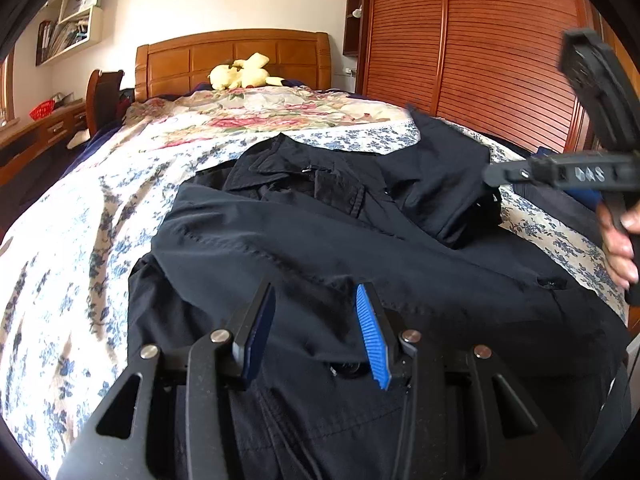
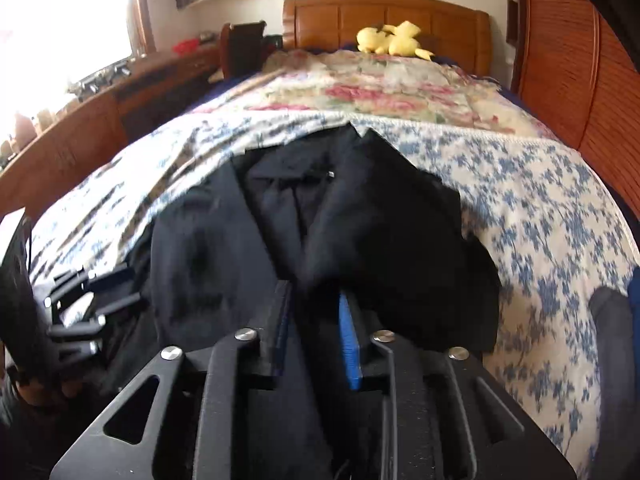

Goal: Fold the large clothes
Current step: 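Open the right tool to release the sleeve on the coat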

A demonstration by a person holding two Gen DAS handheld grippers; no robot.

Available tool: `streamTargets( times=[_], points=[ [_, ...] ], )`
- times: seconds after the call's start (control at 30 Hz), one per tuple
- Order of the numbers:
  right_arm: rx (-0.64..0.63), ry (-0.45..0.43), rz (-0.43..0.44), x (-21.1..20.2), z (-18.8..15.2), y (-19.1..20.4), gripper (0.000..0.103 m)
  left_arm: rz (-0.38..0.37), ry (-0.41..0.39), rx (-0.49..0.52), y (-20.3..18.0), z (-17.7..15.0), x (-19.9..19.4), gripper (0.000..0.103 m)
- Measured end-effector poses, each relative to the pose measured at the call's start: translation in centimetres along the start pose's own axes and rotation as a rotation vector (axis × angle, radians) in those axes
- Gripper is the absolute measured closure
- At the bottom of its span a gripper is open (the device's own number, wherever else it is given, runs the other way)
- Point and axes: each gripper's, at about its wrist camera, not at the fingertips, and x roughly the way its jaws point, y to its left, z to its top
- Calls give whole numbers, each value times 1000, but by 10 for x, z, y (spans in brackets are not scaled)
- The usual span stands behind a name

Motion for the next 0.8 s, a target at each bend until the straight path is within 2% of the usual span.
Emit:
streamTargets(
  times=[0.07,0.13,0.2,0.27,0.43,0.57,0.67,0.8],
  points=[
    [-9,-13,-4,-12,-10,4,77,-7,1,-9,3,-2,-2,62],
    [-17,-28,-11,-23,-15,7,69,-9,0,-12,3,-2,-3,62],
    [-27,-51,-48,-32,-17,3,51,-10,-1,-10,3,-3,-3,62],
    [-16,-54,-70,-33,-15,-7,45,-11,-2,-4,2,-3,-4,62],
    [32,-26,-165,-14,-8,-49,44,-7,-6,12,-2,-3,-6,62],
    [127,20,-242,18,-5,-97,44,-5,-4,9,-3,-4,-8,62],
    [196,60,-254,38,-7,-122,44,-5,-6,10,-5,-5,-11,62],
    [317,138,-206,66,-15,-146,44,-4,-1,15,-6,-5,-11,62]
  ],
)
